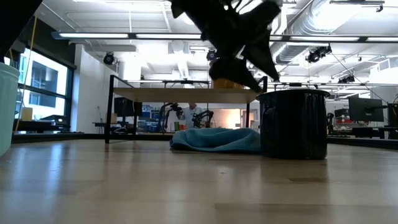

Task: Stack small to large cups/mugs on shelf
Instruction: Put the dark blue mug on the shelf

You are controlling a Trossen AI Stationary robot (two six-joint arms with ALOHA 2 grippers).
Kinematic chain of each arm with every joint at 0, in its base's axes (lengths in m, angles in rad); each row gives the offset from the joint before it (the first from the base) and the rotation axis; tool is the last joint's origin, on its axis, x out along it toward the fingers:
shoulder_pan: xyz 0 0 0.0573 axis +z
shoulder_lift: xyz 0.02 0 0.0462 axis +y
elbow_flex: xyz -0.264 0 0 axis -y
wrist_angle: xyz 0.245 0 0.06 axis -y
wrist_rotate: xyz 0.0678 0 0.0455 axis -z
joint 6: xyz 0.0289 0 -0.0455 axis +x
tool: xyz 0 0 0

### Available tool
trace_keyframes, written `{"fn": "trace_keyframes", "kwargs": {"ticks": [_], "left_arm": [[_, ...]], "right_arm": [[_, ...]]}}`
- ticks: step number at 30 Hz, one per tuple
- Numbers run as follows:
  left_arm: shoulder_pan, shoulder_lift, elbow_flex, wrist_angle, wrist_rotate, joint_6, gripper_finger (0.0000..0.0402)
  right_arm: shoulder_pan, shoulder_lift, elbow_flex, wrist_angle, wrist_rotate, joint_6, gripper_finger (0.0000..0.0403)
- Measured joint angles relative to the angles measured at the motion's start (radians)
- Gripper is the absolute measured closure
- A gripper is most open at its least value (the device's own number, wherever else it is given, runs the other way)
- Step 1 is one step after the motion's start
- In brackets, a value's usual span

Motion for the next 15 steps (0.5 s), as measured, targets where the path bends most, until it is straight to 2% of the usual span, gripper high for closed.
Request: {"fn": "trace_keyframes", "kwargs": {"ticks": [7,15], "left_arm": [[0.000,0.025,-0.001,0.003,0.011,-0.013,0.0180],[0.000,0.037,0.000,0.012,0.022,-0.025,0.0186]], "right_arm": [[0.000,0.007,0.000,0.015,0.000,0.000,0.0274],[0.000,0.007,0.000,0.019,0.000,-0.001,0.0274]]}}
